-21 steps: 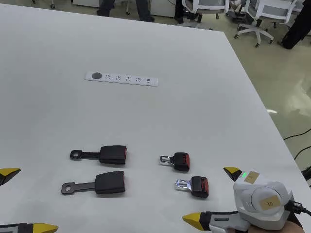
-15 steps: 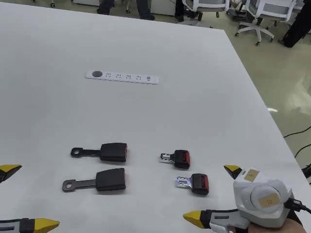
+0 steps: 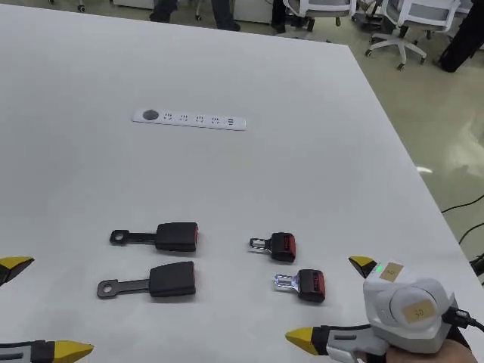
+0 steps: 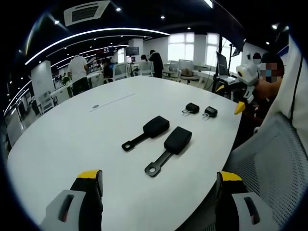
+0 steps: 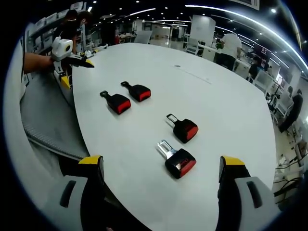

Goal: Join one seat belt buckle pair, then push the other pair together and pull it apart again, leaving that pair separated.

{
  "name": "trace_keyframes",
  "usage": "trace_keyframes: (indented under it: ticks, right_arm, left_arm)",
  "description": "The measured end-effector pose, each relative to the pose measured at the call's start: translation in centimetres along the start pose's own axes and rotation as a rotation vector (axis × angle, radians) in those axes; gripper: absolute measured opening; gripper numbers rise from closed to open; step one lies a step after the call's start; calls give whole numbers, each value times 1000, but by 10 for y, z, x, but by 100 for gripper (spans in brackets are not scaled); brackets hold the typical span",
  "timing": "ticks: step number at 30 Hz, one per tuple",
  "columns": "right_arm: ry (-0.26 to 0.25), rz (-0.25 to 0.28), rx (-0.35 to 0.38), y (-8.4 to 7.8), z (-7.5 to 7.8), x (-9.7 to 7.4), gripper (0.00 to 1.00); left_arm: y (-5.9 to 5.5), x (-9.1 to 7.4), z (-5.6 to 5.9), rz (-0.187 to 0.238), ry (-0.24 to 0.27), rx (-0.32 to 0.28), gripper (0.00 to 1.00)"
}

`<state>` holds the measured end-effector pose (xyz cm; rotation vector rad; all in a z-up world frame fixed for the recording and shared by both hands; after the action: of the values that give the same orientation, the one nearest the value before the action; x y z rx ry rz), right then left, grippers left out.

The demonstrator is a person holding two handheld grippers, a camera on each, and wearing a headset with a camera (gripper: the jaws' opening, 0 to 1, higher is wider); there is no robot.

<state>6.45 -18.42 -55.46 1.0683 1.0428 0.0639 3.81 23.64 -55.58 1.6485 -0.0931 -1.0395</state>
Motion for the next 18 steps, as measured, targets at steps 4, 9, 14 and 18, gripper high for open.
trace_keyframes:
  ticks: [4,9,14,18]
  right_arm:
    - [1,-1,2,0,0,-1,99]
    - [2,-3,0,0,1,-2,99]
    - [3,-4,-3,1,2,-1,99]
    - [6,-5,-8,3,2,0,99]
  left_arm:
    - [1,0,2,-1,-1,1,100]
    - [2,1,4,-3,-3,-1,99]
    - [4,1,5,-3,-3,0,100]
    - [6,1,7,-4,-4,0,99]
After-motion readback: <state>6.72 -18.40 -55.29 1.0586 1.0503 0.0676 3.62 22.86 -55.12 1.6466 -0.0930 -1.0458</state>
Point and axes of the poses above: the centre of the closed fingertips' face, and the gripper's own axes: x roughly forward along the fingers, z roughly to its right, y roughly out of its top, the point moved 8 cm from there along -x, roughly backward along the fingers, and after that the axes turned 2 degrees about z, right-handed, at the moved point
